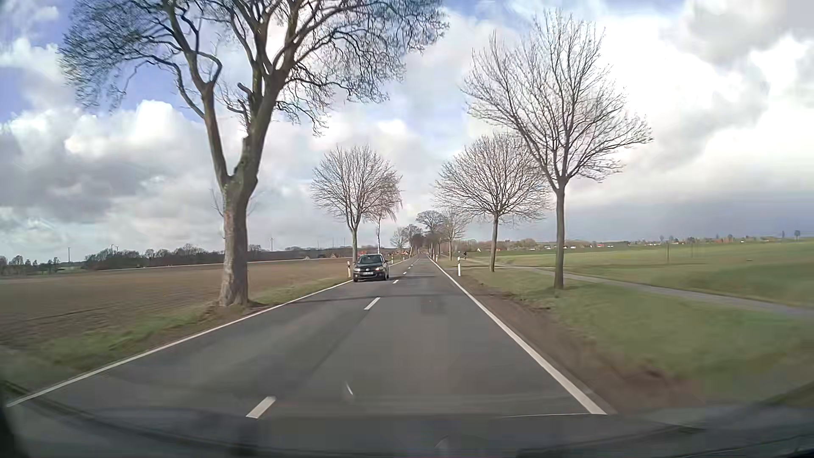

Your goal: Follow the waypoints while adhering to traffic rules and regulations

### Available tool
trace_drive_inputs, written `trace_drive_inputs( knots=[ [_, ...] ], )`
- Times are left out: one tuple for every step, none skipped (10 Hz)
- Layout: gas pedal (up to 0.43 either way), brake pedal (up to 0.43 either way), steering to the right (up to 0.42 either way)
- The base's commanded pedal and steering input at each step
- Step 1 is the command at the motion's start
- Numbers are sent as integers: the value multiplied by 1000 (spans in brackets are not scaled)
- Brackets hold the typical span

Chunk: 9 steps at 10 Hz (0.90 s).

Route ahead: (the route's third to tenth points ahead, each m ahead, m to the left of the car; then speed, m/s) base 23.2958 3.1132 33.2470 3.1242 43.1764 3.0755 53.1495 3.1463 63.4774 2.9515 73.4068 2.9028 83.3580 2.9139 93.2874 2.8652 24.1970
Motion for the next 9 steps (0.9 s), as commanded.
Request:
trace_drive_inputs(
  knots=[
    [299,0,-3],
    [299,0,-3],
    [299,0,-3],
    [299,0,-3],
    [311,0,-3],
    [311,0,-3],
    [311,0,-3],
    [311,0,-3],
    [311,0,-3]
  ],
)
